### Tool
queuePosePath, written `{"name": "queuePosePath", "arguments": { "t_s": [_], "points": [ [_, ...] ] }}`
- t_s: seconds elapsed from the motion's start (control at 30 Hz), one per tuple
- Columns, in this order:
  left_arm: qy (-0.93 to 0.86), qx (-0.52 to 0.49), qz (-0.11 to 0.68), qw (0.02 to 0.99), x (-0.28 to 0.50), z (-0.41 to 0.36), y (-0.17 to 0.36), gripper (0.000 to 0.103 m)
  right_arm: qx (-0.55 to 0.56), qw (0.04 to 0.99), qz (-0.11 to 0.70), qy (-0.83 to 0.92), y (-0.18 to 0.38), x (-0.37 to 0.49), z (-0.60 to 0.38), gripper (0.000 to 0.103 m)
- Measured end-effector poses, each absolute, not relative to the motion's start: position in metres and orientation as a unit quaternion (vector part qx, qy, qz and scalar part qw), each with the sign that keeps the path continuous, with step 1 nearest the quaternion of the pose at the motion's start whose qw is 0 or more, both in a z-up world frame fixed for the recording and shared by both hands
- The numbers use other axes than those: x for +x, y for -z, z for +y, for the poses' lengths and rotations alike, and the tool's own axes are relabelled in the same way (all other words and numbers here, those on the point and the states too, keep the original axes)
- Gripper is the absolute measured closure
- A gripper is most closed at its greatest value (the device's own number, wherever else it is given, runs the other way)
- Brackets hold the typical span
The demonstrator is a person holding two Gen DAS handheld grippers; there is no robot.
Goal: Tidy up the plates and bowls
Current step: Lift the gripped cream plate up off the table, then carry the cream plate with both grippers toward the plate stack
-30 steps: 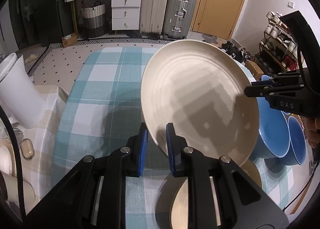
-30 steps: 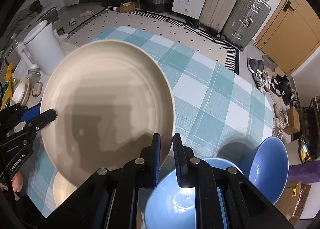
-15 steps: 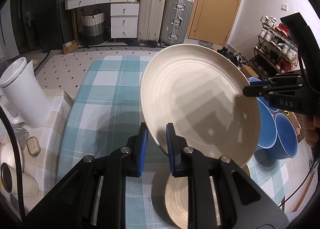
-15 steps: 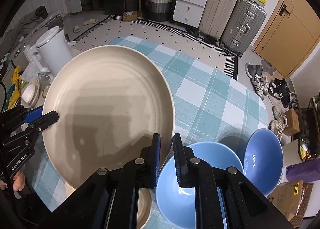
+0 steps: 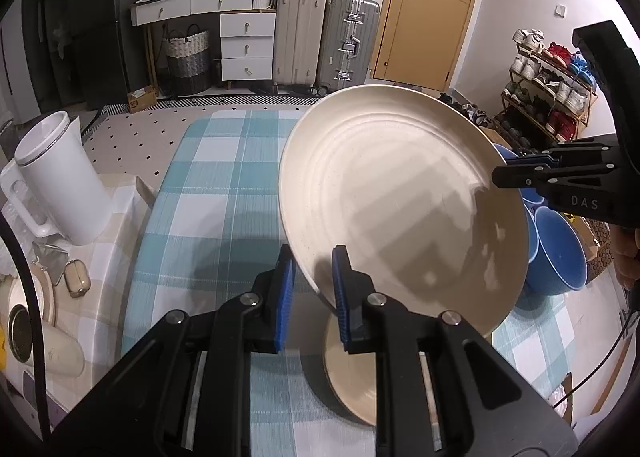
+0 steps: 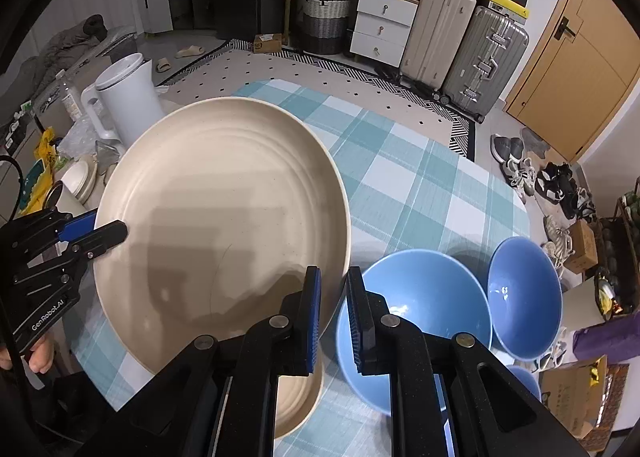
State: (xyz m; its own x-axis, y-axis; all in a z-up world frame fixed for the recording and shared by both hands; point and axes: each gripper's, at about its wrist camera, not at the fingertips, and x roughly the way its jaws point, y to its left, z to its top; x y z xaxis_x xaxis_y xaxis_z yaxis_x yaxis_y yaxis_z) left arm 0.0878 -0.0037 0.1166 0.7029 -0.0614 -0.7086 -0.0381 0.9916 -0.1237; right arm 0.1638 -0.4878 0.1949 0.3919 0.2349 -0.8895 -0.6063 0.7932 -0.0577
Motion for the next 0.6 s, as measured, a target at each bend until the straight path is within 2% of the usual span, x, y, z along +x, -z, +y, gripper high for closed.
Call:
{"name": "queuePosePath", "arguments": {
  "t_s": [0.6],
  "points": [
    [0.02,-0.053,0.389,0.919,0.042,-0.023,-0.106,0.088,-0.184,0.815,0.486,-0.255,-0.18,0.118,-0.502,0.09]
  ]
}}
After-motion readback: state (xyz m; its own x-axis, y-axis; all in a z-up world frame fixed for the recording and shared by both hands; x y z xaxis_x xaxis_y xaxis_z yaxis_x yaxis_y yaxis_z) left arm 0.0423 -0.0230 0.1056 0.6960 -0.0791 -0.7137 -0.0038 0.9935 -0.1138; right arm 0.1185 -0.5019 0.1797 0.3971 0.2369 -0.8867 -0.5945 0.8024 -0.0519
